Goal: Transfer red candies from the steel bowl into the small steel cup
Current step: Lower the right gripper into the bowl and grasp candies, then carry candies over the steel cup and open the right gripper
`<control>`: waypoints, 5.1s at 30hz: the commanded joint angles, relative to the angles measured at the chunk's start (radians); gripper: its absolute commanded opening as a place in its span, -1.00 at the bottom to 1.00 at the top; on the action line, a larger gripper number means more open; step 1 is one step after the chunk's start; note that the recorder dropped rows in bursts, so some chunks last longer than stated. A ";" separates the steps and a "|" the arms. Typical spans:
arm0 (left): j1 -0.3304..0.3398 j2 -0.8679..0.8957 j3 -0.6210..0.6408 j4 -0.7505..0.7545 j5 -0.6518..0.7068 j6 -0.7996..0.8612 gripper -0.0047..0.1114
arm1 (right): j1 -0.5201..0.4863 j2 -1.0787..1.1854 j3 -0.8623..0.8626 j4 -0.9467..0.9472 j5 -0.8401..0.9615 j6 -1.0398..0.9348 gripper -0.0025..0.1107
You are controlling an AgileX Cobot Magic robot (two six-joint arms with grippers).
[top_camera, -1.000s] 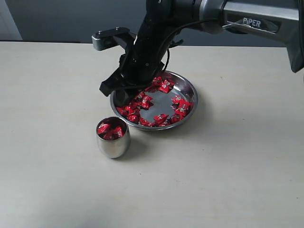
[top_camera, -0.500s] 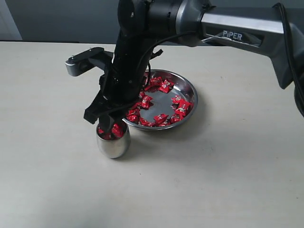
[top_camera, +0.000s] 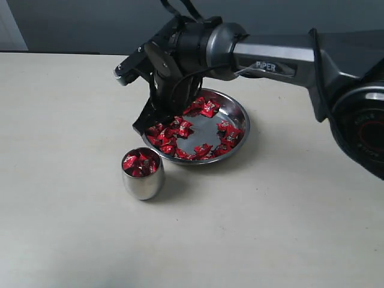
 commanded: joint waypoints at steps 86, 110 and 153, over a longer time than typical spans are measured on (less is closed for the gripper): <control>-0.006 -0.005 0.002 0.000 -0.008 -0.003 -0.91 | -0.015 -0.150 0.004 0.442 0.188 -0.203 -0.97; -0.006 -0.005 0.002 0.000 -0.004 -0.003 -0.91 | 0.066 -0.089 0.004 0.483 0.344 -0.333 -0.57; -0.006 -0.005 0.002 0.000 -0.004 -0.003 -0.91 | 0.062 -0.105 0.004 0.378 0.276 -0.343 -0.08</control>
